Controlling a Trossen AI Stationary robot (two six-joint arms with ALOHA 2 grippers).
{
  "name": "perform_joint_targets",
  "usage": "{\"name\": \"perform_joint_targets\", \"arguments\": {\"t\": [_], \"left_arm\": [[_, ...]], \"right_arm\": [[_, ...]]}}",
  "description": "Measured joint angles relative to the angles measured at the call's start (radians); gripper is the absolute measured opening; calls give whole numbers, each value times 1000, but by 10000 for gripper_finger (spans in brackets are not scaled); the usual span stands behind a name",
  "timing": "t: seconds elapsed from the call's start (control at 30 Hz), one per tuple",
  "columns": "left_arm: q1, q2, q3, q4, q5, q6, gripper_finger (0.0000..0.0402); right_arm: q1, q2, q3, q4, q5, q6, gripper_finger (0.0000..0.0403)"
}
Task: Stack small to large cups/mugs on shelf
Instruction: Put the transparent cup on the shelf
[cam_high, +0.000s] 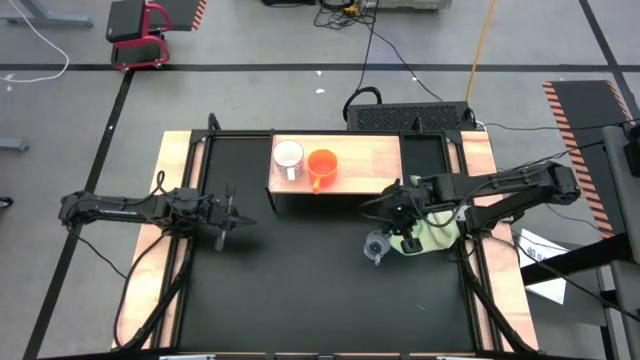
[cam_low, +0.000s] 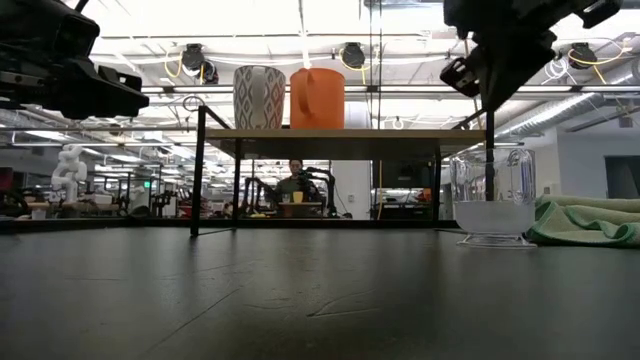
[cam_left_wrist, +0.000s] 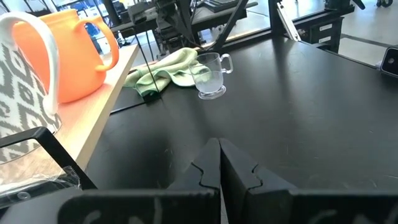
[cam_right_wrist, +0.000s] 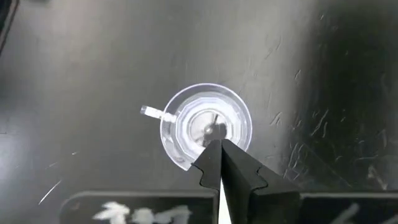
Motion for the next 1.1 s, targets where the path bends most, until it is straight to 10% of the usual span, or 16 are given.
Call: {"name": "perform_joint_targets", "arguments": {"t": [0.6,1.1], "left_arm": [[0,0,0,-14,-1,2,1],[0,0,0,-14,-1,7,1]], "right_arm": [[0,79,8,15,0,20,4],[-34,85,8,14,0,62,108]]}}
